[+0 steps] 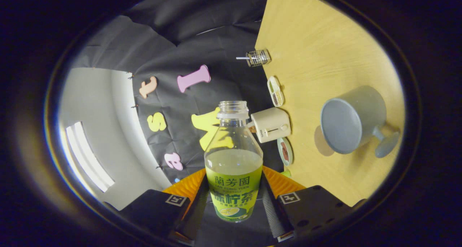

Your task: Take the bottle from table, then pour the juice into the cup, finally place the bottle on the coaster

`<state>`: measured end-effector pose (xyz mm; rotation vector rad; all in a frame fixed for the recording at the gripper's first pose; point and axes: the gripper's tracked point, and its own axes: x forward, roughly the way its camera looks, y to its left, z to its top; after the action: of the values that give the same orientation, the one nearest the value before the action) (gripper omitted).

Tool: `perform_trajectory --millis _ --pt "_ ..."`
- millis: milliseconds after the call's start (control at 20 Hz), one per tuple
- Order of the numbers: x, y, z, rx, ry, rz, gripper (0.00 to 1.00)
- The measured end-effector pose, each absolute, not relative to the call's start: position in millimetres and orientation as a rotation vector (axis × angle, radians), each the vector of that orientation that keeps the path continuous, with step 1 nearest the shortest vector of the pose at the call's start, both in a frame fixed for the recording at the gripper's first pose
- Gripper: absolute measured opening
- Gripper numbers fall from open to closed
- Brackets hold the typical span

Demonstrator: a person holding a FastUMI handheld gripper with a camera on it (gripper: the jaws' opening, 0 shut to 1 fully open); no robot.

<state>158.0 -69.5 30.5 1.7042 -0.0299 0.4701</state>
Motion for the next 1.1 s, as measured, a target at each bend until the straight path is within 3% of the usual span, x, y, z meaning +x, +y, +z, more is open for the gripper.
perform_trajectory --millis 500,1100 --pt "147 -36 44 1.392 -0.011 0.465 0.79" --pt "171 -38 91 0.847 -0.137 0.310 0.80"
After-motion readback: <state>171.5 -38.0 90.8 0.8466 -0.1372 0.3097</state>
